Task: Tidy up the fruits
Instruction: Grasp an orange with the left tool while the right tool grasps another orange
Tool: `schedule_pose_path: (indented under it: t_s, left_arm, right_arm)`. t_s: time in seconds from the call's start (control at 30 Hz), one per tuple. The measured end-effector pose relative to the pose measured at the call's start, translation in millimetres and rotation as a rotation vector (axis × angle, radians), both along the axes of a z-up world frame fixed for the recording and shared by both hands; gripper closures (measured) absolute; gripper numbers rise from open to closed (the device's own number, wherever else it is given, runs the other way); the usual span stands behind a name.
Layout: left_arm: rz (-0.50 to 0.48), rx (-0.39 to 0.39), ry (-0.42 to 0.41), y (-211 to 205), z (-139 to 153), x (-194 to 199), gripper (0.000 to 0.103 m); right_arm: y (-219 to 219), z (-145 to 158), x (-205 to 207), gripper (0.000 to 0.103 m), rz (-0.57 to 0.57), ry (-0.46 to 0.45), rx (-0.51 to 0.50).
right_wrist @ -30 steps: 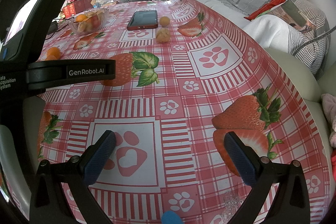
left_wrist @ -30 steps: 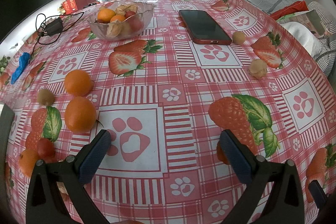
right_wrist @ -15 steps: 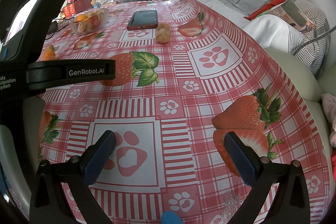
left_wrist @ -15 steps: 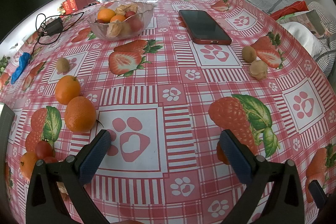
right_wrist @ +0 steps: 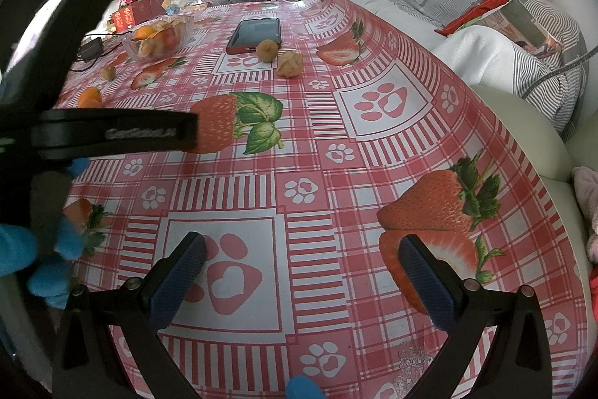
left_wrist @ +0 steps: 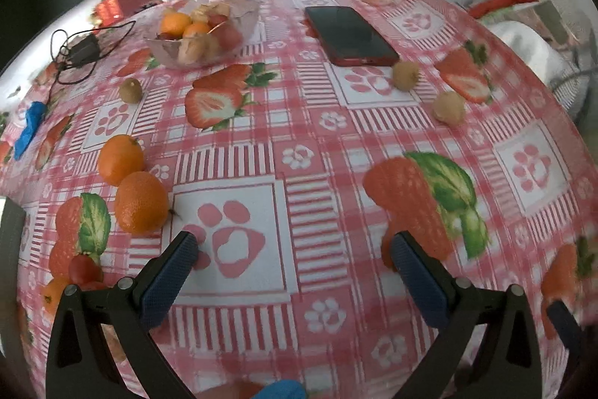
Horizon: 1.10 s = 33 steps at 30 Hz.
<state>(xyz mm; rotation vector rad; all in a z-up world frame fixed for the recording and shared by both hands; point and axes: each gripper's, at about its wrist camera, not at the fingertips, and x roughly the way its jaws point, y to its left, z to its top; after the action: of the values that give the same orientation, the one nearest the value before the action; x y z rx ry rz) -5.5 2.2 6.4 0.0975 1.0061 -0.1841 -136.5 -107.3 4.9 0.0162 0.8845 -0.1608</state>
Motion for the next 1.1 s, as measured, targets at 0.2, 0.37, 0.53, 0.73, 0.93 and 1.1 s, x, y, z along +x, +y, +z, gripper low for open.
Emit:
schedule_pose_path:
  t_s: [0.2, 0.37, 0.53, 0.73, 0.93, 1.1]
  left_arm:
    - [-0.078, -0.064, -0.097, 40.5, 46.1, -34.0, 0.0]
    - [-0.015, -0.043, -0.077, 121.5, 52.8, -42.6, 0.0]
    - [0.073, 0.025, -0.027, 191.5, 34.6, -46.1, 0.0]
    - [0.059, 0.018, 0.032, 198.0, 14.2, -42.8, 0.0]
    - [0.035, 0.041, 0.052, 175.9, 1.8, -28.8, 0.0]
    - [0.057, 0.011, 0.053, 175.9, -4.6, -17.3, 0.0]
  right_arm:
    - [-0.1, 0.0, -0.1, 0.0, 0.0, 0.0, 0.0]
    - [-0.1, 0.0, -0.2, 0.0, 0.0, 0.0, 0.0]
    - [0.0, -0.2, -0.1, 0.0, 0.0, 0.0, 0.0]
    - [0.1, -0.5, 0.1, 0.0, 0.0, 0.0, 0.0]
    - [0.3, -0.4, 0.2, 0.0, 0.0, 0.0, 0.0]
    - [0.6, -0.3, 0.3, 0.0, 0.0, 0.003, -0.001]
